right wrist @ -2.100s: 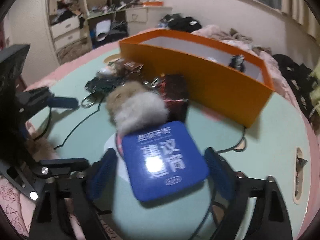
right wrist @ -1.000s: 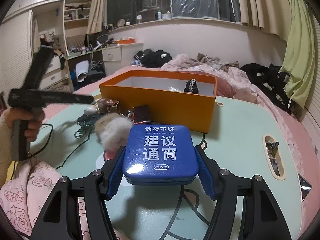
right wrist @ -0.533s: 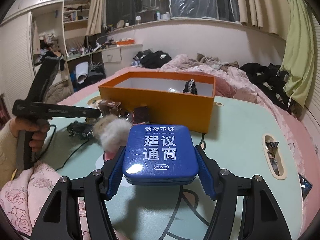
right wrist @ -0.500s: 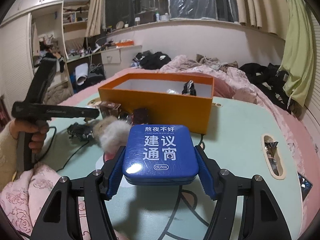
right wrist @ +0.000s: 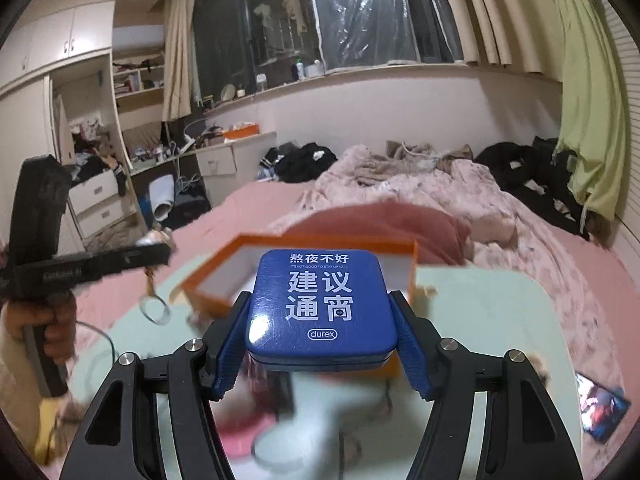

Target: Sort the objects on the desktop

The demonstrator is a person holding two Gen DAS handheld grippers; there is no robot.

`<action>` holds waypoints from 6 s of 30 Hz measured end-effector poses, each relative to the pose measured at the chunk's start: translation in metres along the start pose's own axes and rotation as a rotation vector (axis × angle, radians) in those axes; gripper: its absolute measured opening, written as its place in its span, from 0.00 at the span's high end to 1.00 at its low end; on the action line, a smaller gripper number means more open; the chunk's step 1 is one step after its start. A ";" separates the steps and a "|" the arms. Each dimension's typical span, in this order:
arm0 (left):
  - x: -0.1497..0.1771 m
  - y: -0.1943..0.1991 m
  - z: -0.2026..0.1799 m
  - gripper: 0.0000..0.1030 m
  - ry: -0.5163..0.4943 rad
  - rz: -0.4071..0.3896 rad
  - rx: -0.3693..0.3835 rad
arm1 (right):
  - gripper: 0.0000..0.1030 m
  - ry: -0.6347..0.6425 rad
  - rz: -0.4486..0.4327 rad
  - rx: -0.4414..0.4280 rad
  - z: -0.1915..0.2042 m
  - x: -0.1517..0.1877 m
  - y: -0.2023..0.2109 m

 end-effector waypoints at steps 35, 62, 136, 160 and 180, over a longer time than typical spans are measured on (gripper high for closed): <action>0.098 0.026 -0.011 0.29 -0.115 0.078 -0.132 | 0.20 0.092 0.296 0.042 0.052 0.079 0.025; 0.145 0.002 0.016 0.00 -0.119 0.180 -0.276 | 0.04 0.125 0.384 -0.003 0.067 0.103 0.014; 0.130 0.009 0.022 0.32 -0.046 0.135 -0.217 | 0.13 0.082 0.352 -0.016 0.067 0.095 0.015; 0.135 0.009 0.018 0.33 -0.085 0.123 -0.247 | 0.63 -0.056 0.356 -0.109 0.049 0.039 -0.068; 0.092 0.037 0.011 0.33 -0.021 0.023 -0.133 | 0.74 -0.213 0.047 -0.188 0.013 0.022 0.022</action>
Point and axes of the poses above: each gripper's, at about its wrist camera, not at the fingertips, and y roughly against the way its jaws point, z to its left, x to its underside, the point moved 1 cm from there along -y, roughly the way its jaws point, and after that the axes turned 15 degrees about y, right-handed, at the moved point
